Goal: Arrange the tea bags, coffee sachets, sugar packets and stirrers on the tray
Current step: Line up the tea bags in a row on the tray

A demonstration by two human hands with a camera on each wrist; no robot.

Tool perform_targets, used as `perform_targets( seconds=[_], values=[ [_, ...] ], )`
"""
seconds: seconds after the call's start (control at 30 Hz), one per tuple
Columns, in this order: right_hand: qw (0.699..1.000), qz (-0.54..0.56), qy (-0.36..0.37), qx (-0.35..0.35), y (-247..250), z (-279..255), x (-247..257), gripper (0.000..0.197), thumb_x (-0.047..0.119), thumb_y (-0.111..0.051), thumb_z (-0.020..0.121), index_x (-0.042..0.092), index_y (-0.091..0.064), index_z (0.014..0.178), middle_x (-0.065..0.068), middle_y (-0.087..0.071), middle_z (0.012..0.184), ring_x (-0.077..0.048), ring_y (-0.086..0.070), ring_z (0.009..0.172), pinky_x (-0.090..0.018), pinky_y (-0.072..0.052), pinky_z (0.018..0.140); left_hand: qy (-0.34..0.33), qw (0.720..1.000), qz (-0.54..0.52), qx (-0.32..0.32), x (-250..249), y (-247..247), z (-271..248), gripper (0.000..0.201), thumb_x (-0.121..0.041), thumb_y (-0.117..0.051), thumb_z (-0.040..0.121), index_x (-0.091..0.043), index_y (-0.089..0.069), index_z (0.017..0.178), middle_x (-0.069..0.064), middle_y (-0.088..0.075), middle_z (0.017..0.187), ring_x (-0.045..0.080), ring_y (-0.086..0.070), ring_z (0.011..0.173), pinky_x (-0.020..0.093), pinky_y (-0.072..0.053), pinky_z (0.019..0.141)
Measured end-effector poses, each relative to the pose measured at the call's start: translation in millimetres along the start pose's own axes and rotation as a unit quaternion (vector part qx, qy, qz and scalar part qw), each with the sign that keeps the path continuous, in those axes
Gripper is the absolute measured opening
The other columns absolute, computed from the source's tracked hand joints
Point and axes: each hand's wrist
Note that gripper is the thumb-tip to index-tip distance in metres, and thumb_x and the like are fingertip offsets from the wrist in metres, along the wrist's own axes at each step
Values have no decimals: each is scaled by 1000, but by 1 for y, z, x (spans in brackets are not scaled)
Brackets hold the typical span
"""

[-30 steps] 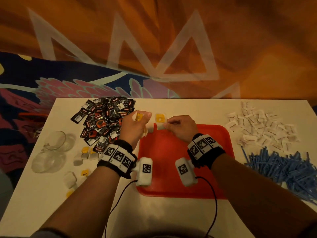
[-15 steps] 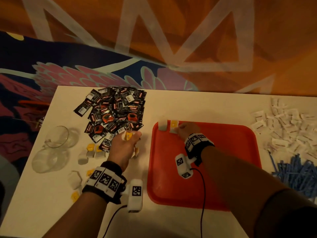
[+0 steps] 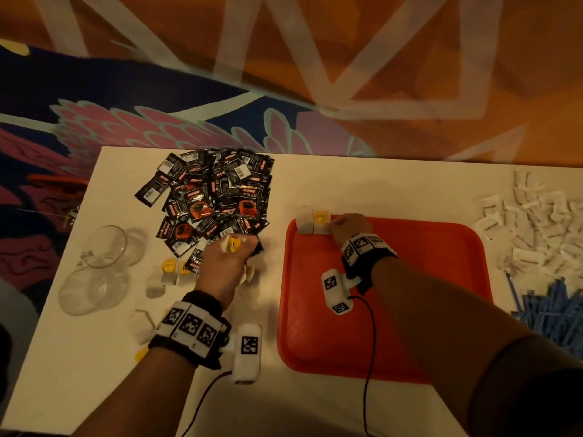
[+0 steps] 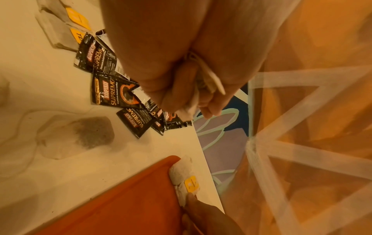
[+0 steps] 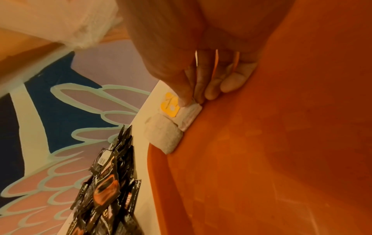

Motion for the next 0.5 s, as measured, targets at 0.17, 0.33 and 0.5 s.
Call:
perform_targets(
  seconds=[0.17, 0.33, 0.5],
  values=[
    [1000, 8, 4, -7, 6, -5, -4, 20, 31, -69, 88, 18, -74, 103, -3, -70, 113, -23, -63, 105, -22, -45, 73, 25, 998, -19, 45, -5, -8, -5, 6, -15, -65, 95, -13, -65, 89, -5, -50, 58, 8, -46, 48, 29, -45, 53],
    [993, 97, 66, -5, 17, -22, -7, 15, 23, -71, 82, 23, -73, 97, 2, -71, 105, -14, -62, 92, -22, -46, 71, 70, 989, -14, 133, -11, -18, -11, 6, -12, -66, 92, -16, -65, 88, -1, -50, 64, 9, -43, 46, 27, -41, 58],
    [939, 201, 265, 89, 40, -72, 5, 12, 11, -74, 83, 20, -73, 90, 12, -69, 86, 5, -62, 73, -13, -45, 66, 93, 973, -29, 211, -20, -39, -21, 19, -4, -64, 93, -14, -56, 79, 2, -50, 63, 7, -39, 39, 18, -39, 39]
  ],
)
Point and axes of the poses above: each hand's wrist, its own z-axis towards the middle knuckle, its own y-axis out of the back of the hand, x = y × z
